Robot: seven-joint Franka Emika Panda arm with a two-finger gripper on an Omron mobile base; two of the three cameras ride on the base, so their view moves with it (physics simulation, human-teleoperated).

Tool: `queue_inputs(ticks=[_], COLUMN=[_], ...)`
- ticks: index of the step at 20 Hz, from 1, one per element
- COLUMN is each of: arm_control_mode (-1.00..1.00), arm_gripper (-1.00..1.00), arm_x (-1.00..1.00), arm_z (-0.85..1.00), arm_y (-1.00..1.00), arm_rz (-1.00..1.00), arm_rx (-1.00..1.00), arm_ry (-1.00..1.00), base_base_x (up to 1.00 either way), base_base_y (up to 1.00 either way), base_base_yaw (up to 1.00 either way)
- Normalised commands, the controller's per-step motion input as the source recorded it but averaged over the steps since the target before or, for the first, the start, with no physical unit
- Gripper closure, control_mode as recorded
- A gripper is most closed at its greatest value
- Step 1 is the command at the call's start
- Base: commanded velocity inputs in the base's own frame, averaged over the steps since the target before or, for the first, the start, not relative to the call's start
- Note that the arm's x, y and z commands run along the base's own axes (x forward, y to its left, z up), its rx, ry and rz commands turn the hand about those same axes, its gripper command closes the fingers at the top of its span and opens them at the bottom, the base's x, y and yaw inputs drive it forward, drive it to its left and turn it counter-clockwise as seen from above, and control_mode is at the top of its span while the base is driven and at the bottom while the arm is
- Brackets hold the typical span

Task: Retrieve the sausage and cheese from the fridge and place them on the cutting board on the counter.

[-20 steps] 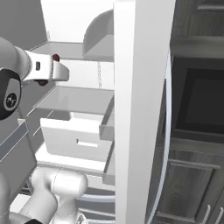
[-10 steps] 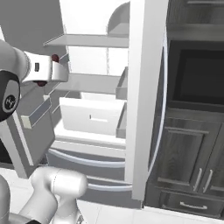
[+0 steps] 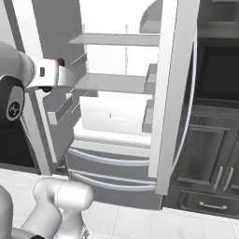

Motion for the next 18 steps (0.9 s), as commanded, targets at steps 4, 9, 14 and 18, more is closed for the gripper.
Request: queue_inputs(ticks=[4, 9, 14, 18], arm_control_mode=[1.00, 1.00, 1.00, 1.00], arm_gripper=[1.00, 1.00, 1.00, 1.00], arm_x=[0.00, 0.00, 0.00, 0.00], arm_z=[0.00, 0.00, 0.00, 0.00], arm_y=[0.00, 0.00, 0.00, 0.00], arm_rz=[0.00, 0.00, 0.00, 0.00], arm_rx=[0.00, 0.00, 0.00, 0.00], arm_ry=[0.00, 0.00, 0.00, 0.00], base_base_x=[-0.44, -0.36, -0.18, -0.04], base_base_y=[0.85, 0.88, 0.91, 0.96], base_base_yaw=[0.00, 0.00, 0.00, 0.00])
